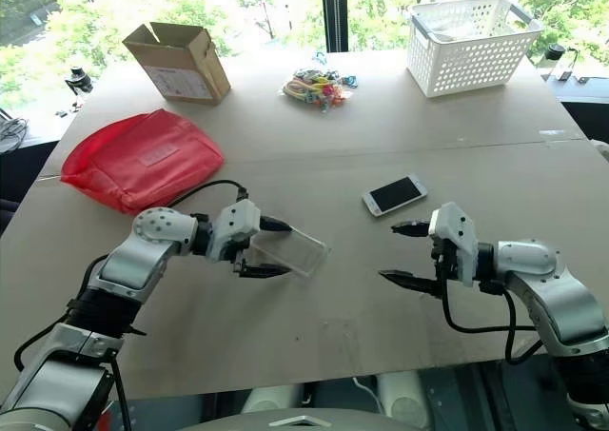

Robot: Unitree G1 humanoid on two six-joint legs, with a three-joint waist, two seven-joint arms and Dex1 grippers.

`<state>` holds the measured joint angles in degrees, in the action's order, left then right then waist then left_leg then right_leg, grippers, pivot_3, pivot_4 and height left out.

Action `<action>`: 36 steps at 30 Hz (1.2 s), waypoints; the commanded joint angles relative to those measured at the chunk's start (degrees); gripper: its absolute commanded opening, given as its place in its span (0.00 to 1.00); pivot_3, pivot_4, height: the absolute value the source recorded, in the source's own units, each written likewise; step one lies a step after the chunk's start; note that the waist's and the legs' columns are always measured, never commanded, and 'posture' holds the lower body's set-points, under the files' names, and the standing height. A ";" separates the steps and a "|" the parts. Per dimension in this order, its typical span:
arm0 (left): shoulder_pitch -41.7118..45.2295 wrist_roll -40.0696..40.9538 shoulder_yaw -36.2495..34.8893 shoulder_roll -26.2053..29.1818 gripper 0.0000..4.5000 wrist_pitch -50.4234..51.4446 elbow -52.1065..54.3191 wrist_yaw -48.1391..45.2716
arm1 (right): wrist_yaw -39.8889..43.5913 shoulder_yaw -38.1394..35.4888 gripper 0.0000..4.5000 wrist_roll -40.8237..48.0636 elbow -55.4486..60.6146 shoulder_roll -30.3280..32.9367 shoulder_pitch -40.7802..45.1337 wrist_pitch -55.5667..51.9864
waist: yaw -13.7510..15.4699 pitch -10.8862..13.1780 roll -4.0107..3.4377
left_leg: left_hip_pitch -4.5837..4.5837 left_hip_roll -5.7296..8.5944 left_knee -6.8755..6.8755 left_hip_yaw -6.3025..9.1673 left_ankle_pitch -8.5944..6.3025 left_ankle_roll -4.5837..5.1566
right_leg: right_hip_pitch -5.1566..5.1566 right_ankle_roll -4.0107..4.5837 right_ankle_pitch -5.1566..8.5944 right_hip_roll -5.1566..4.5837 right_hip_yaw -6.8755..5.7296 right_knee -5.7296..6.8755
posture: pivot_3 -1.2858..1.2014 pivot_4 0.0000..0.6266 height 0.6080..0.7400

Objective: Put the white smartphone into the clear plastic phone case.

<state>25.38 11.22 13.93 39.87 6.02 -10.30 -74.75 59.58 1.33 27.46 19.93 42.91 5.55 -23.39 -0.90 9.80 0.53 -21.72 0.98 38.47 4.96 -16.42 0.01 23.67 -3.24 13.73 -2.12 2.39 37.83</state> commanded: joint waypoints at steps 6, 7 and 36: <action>-1.94 1.70 -0.24 -1.36 0.25 2.76 2.25 -1.35 | -0.80 -3.22 1.00 0.50 2.70 0.12 -0.74 2.00 | 0.02 0.00 0.00 | 0.03 -0.06 0.02 0.01 0.00 0.00 | -0.02 0.00 0.00 0.00 0.01 0.04 | 0.52 0.24 1.00; -2.24 2.20 -0.50 -1.67 0.15 3.51 3.01 -1.11 | -0.80 -3.25 1.00 0.37 2.54 0.05 -0.75 2.17 | 0.02 0.00 0.00 | 0.03 -0.08 0.03 0.01 0.00 0.00 | -0.02 0.00 0.00 0.00 0.01 0.05 | 0.52 0.24 1.00; -3.28 4.11 0.79 -14.95 0.99 19.94 19.09 14.77 | -4.12 -0.66 1.00 -14.47 -26.55 -2.98 16.34 14.88 | -0.25 0.00 -0.03 | 0.05 0.02 0.19 0.03 0.01 -0.01 | -0.03 0.00 -0.01 0.00 0.13 0.13 | 0.52 0.24 1.00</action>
<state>21.65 14.96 17.54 24.04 26.86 5.68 -61.69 53.37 0.52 12.70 -3.26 39.90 18.43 -10.35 -1.15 9.80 0.51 -21.67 0.98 38.66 5.00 -16.42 0.00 23.63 -3.24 13.72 -2.12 2.51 37.95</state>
